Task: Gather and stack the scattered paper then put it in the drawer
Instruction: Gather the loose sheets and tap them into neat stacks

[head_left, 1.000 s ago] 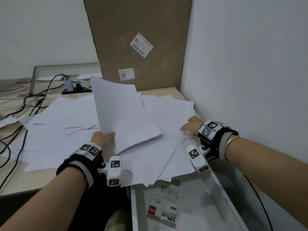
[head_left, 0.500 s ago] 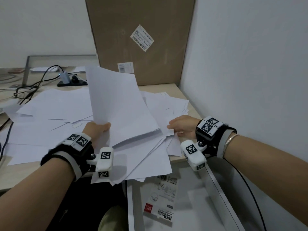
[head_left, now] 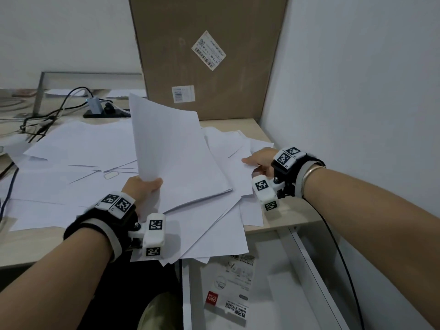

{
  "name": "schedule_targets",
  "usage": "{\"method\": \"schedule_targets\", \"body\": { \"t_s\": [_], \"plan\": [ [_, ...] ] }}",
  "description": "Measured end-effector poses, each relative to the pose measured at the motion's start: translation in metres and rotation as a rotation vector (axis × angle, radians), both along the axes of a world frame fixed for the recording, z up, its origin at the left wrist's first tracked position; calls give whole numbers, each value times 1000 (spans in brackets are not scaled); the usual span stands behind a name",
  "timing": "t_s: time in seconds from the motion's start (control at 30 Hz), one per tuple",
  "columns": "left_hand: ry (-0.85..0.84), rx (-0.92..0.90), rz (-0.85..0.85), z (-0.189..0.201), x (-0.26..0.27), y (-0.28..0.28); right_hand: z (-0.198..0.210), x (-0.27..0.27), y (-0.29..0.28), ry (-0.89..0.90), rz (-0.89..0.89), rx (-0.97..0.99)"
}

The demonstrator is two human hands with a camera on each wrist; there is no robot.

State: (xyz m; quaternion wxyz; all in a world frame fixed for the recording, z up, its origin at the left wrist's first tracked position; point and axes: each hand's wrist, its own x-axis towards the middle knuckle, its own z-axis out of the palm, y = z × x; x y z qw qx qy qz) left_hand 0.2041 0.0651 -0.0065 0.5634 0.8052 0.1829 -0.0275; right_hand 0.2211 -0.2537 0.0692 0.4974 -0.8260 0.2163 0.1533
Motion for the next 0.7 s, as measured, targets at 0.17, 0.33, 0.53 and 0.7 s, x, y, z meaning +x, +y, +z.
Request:
{"method": "schedule_targets", "body": {
  "t_s": [0.17, 0.33, 0.53, 0.7],
  "plan": [
    [12, -58, 21, -2, 2, 8, -2, 0, 4, -79, 108, -223],
    [-77, -121, 89, 12, 4, 20, 5, -11, -25, -331, -84, -175],
    [-136, -192, 166, 22, 2, 25, 11, -29, -52, -467, -412, -90],
    [-126, -174, 247, 23, -9, 12, 13, -45, -54, -438, -557, 11]
  ]
}}
